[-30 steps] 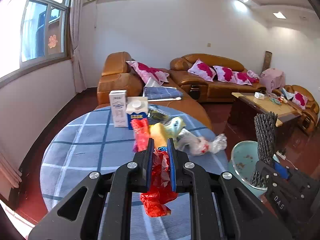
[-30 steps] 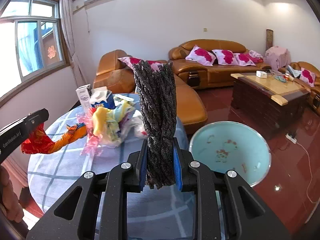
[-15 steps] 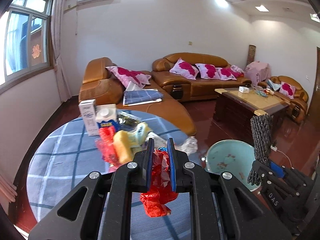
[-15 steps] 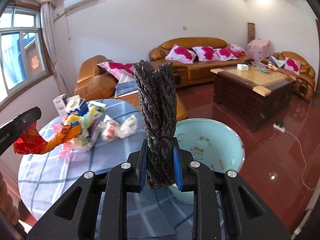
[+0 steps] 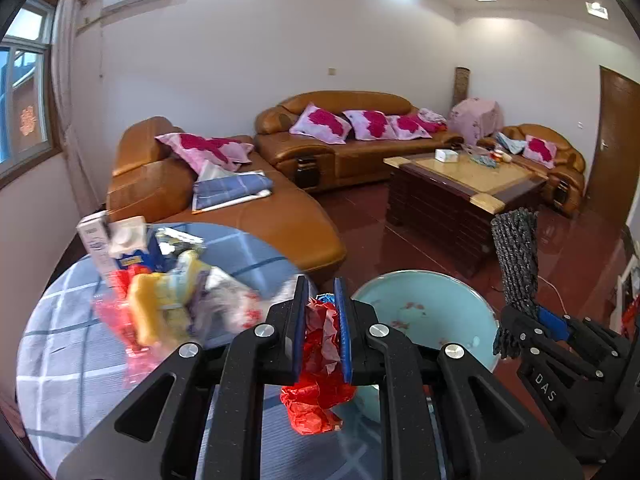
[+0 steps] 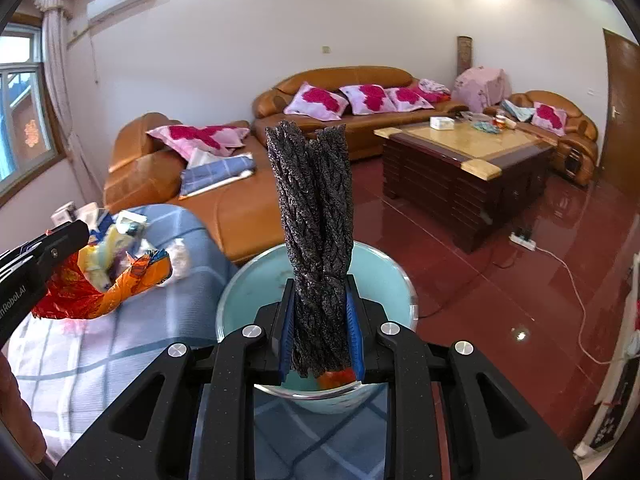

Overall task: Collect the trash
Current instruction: 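Open both tools over the bucket to drop the wrapper and net, then move both open tools back toward the remaining trash on the table, then grasp the pink plastic bag with the left tool while the right tool grasps the yellow sponge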

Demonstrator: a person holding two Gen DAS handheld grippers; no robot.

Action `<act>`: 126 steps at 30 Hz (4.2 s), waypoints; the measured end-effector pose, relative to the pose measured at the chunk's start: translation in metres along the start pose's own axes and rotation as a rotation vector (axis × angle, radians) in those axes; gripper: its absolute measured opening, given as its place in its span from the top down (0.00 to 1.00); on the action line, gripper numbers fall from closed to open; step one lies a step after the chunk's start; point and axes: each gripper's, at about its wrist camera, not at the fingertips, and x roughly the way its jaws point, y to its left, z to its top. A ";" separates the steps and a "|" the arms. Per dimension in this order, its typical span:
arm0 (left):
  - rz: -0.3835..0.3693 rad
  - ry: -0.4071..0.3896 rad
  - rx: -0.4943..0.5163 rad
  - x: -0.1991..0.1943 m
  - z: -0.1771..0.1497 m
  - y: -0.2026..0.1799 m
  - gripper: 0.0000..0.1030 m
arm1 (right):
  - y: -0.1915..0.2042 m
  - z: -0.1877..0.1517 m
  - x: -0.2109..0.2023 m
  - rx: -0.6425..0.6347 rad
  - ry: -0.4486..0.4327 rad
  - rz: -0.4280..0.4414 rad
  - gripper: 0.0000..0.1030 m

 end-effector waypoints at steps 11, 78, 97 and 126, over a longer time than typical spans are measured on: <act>-0.116 0.077 0.050 0.056 -0.010 -0.041 0.87 | -0.029 -0.004 0.043 0.022 0.096 -0.051 0.77; 0.378 0.166 -0.198 0.022 -0.058 0.161 0.06 | 0.120 0.004 0.050 -0.133 0.061 0.086 0.34; 0.436 0.205 -0.309 0.018 -0.083 0.228 0.10 | 0.179 -0.005 0.068 -0.233 0.103 0.152 0.34; 0.191 0.256 -0.396 0.067 -0.079 0.236 0.75 | 0.205 0.003 0.080 -0.264 0.119 0.230 0.44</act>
